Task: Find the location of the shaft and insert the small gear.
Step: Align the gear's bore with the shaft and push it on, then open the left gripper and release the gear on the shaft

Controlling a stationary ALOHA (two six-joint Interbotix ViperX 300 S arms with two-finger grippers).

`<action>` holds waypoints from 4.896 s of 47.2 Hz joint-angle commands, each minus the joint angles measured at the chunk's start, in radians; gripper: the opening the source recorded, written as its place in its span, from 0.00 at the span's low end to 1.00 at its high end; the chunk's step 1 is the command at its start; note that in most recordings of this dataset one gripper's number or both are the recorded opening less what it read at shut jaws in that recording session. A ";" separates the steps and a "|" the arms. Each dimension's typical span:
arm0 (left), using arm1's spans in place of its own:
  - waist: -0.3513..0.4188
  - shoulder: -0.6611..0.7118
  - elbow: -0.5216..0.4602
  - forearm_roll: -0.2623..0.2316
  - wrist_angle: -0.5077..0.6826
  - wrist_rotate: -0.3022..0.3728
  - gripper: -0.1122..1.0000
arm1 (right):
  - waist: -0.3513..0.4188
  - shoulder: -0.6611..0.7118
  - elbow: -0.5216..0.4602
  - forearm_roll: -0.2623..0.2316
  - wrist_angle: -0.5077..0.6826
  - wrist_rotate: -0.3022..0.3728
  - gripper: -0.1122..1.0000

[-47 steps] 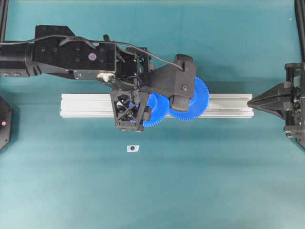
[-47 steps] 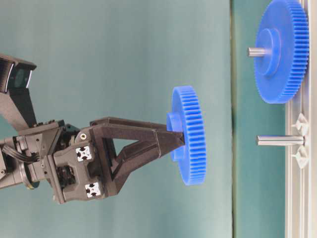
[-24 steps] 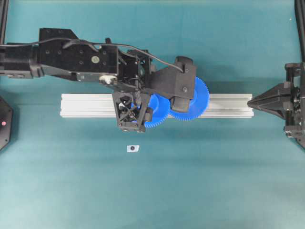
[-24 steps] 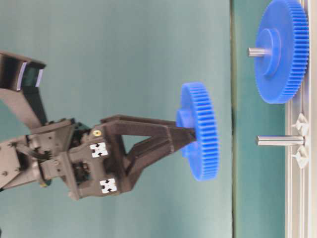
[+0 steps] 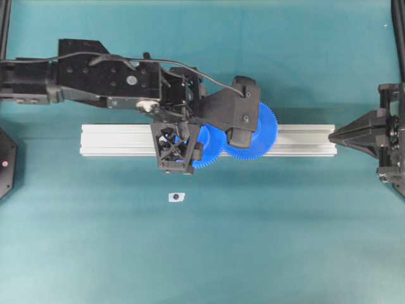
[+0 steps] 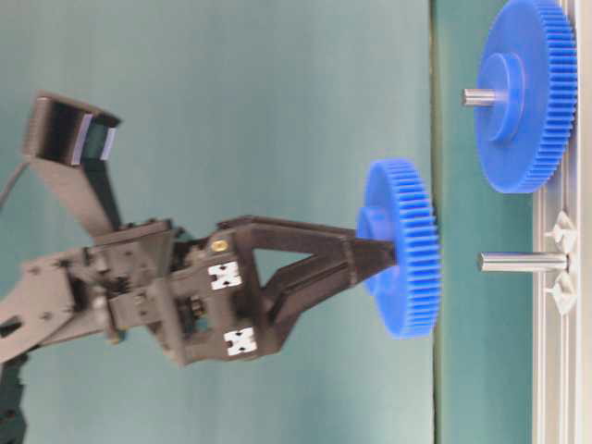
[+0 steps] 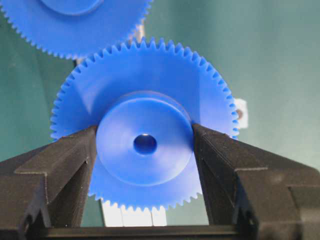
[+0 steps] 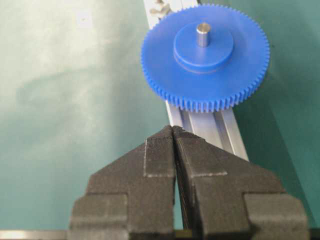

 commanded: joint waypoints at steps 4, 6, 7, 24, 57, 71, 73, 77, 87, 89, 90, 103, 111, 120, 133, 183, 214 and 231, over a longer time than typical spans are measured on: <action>0.006 -0.014 0.012 0.002 -0.035 -0.008 0.67 | -0.003 0.006 -0.009 0.002 -0.006 0.008 0.13; 0.009 -0.014 0.020 0.005 -0.040 -0.012 0.67 | -0.003 0.006 -0.009 0.000 -0.006 0.008 0.13; 0.009 -0.014 0.023 0.005 -0.043 -0.012 0.67 | -0.003 0.006 -0.011 0.002 -0.005 0.008 0.13; 0.009 -0.005 0.077 0.002 -0.095 -0.021 0.67 | -0.003 0.006 -0.011 0.002 -0.006 0.008 0.13; 0.052 0.008 0.106 0.005 -0.115 -0.006 0.67 | -0.003 0.006 -0.011 0.002 -0.006 0.008 0.13; 0.107 0.005 0.114 0.005 -0.117 -0.002 0.67 | -0.003 0.005 -0.011 0.002 -0.006 0.008 0.13; 0.110 0.003 0.110 0.005 -0.117 -0.002 0.67 | -0.003 0.005 -0.009 0.002 -0.006 0.008 0.13; 0.110 0.009 0.101 0.005 -0.120 -0.002 0.67 | -0.003 0.005 -0.009 0.002 -0.005 0.008 0.13; 0.095 0.014 0.098 0.000 -0.120 -0.018 0.67 | -0.003 0.005 -0.009 0.002 -0.006 0.008 0.13; 0.084 0.014 0.094 0.002 -0.121 -0.015 0.67 | -0.003 0.005 -0.009 0.000 -0.006 0.008 0.13; 0.081 0.014 0.094 0.002 -0.121 -0.015 0.67 | -0.003 0.005 -0.011 0.000 -0.005 0.008 0.13; 0.058 0.028 0.097 0.000 -0.118 -0.023 0.67 | -0.003 0.005 -0.009 0.000 -0.005 0.009 0.13; 0.058 0.029 0.094 0.000 -0.117 -0.025 0.67 | -0.003 0.003 -0.009 0.000 -0.005 0.009 0.13; 0.058 0.032 0.094 0.002 -0.115 -0.026 0.67 | -0.003 0.005 -0.009 0.000 -0.005 0.009 0.13; 0.058 0.032 0.081 0.000 -0.081 -0.055 0.68 | -0.003 0.005 -0.008 0.002 -0.006 0.009 0.13; 0.041 0.014 -0.002 0.000 -0.011 -0.057 0.87 | -0.003 0.005 -0.008 0.002 -0.006 0.009 0.13; 0.023 0.008 -0.003 0.002 -0.011 -0.052 0.87 | -0.003 0.005 -0.008 0.002 -0.008 0.009 0.13; 0.020 -0.026 -0.023 0.002 -0.011 -0.057 0.87 | -0.003 0.003 -0.008 0.002 -0.006 0.009 0.13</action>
